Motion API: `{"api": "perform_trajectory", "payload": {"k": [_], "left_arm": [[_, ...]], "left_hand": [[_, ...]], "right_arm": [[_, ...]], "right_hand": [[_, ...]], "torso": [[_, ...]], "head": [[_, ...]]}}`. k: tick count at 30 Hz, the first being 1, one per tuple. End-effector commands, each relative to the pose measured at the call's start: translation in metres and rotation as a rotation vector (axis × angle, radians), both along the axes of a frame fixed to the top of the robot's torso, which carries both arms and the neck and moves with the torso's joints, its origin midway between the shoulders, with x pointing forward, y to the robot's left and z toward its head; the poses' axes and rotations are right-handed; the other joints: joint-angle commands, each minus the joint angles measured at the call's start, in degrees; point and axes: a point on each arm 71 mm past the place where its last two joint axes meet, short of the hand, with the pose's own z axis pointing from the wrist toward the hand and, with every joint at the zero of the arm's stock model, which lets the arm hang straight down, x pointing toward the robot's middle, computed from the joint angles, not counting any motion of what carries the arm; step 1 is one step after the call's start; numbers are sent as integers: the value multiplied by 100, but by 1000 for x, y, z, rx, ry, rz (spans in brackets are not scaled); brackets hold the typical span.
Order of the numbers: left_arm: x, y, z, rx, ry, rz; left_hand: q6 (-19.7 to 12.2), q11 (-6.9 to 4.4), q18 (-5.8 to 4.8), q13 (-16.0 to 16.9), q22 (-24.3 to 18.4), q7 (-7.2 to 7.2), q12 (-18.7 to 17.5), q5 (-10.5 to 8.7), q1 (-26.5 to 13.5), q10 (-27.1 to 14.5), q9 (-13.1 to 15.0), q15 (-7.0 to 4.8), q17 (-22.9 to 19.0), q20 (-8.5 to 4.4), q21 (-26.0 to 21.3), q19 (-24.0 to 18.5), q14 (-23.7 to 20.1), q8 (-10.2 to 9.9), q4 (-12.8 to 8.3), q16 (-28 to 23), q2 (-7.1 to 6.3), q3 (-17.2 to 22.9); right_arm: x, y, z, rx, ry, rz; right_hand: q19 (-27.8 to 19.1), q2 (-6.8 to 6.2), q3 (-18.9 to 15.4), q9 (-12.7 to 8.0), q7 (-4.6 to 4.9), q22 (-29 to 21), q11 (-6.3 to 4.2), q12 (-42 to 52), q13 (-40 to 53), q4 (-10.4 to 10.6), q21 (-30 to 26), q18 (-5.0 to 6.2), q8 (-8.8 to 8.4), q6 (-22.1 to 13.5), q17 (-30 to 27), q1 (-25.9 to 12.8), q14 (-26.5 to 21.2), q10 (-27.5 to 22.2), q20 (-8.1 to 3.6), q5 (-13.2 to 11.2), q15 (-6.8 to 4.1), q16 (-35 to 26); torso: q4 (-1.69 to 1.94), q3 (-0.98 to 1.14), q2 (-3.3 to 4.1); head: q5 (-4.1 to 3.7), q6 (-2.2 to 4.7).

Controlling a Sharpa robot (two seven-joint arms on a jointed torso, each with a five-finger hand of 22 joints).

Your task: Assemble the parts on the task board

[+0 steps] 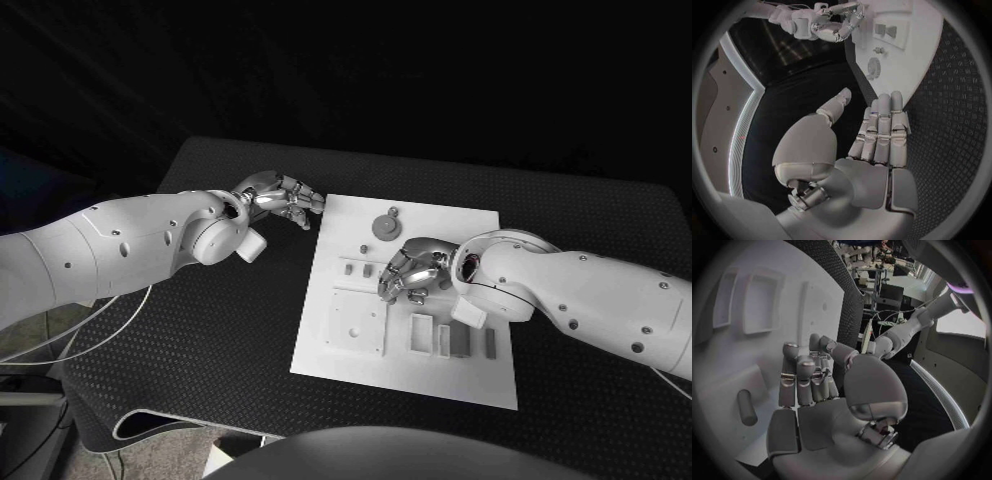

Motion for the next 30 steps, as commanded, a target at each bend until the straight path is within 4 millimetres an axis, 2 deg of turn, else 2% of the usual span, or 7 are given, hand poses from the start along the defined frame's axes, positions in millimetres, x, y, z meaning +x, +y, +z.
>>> {"api": "perform_trajectory", "payload": {"k": [1, 16, 30], "left_arm": [[0, -2, 1, -8, -12, -6], [0, -2, 1, -8, -13, -6], [0, -2, 2, -10, -13, -4]], "left_hand": [[3, 16, 87, -8, -9, 21, -5, -19, 0, -38, -8, 12, 7, 8, -5, 26, 41, 33, -9, 15, 15, -4], [3, 16, 87, -8, -9, 21, -5, -20, 1, -38, -9, 12, 7, 8, -5, 26, 41, 34, -10, 15, 14, -4], [3, 16, 87, -9, -9, 21, -5, -20, 0, -38, -10, 12, 7, 8, -5, 26, 41, 35, -11, 15, 12, -6]], "right_arm": [[0, 1, 1, 12, -11, 12], [1, 0, 3, 32, -25, -3], [2, -7, 9, 73, -62, -11]], "right_hand": [[12, -36, -9, 7, 42, 89, 11, 18, 7, -25, 21, 123, 21, -12, -9, -49, 7, -9, -30, -15, -35, 12], [36, -114, -40, 5, 63, 80, 29, -16, 2, -25, 15, 123, -8, -50, -17, -92, 29, -59, -40, -15, -19, 3], [71, -408, -383, -12, 101, 79, 78, -73, -2, -13, 10, 123, -86, -142, -16, -295, 60, -153, -39, -15, 29, 6]], "torso": [[0, -1, 3], [2, -3, 3], [-4, 4, 3]], "head": [[-3, 2], [-9, 18], [-22, 35]]}}
